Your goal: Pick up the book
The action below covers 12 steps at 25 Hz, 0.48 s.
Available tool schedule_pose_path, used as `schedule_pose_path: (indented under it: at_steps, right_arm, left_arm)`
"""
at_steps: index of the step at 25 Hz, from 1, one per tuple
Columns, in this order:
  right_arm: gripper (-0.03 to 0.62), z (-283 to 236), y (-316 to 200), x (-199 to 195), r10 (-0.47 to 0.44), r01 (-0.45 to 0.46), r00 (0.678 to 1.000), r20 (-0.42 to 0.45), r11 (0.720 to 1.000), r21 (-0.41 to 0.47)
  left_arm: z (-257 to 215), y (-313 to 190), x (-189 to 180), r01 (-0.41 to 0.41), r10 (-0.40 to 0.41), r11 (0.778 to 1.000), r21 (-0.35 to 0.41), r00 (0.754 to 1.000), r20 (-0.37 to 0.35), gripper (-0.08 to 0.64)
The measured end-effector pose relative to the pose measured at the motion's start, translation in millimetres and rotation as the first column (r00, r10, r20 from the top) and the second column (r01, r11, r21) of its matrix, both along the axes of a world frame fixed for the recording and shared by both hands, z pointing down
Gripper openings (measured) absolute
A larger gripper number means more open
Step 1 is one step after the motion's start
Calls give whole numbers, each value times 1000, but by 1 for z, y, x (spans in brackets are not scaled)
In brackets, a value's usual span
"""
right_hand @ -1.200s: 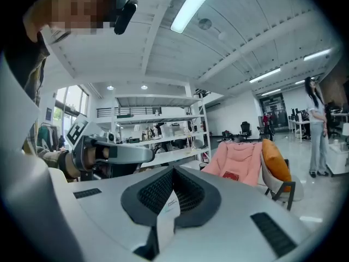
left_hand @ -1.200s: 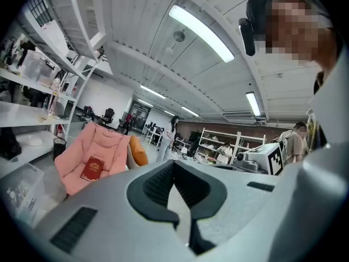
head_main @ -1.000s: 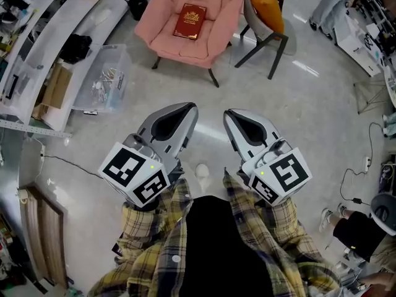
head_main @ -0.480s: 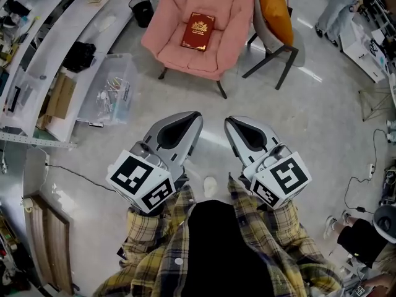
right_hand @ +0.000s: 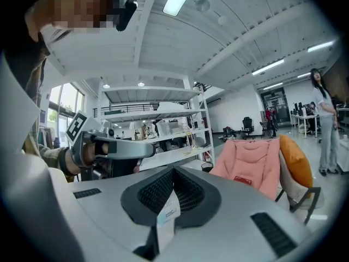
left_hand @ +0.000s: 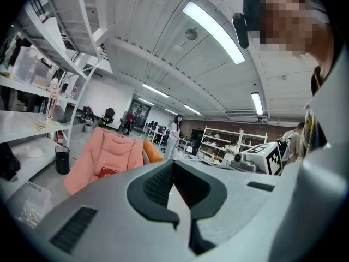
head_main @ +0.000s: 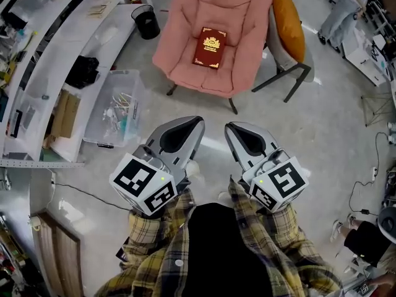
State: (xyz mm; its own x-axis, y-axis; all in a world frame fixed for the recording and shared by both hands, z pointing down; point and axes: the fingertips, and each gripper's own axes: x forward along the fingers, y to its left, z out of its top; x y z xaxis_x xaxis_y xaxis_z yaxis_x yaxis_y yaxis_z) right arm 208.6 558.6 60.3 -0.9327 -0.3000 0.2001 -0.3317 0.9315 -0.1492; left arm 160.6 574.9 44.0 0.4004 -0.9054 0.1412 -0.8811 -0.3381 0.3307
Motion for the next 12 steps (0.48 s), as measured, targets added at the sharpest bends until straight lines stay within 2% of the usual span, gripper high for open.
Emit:
schedule_pose_path:
  at_steps: [3, 6, 12]
  right_arm:
    - [15, 5, -6, -29, 14, -14, 1000, -6, 1000, -6]
    - [15, 8, -14, -51, 33, -33, 999, -12, 999, -13]
    - [15, 17, -36, -61, 63, -65, 997, -46, 997, -38]
  left_arm:
    - [4, -8, -27, -21, 21, 1000, -15, 999, 30, 3]
    - [8, -16, -49, -33, 34, 999, -25, 999, 32, 3]
    - [20, -40, -71, -42, 42, 998, -52, 999, -6, 5]
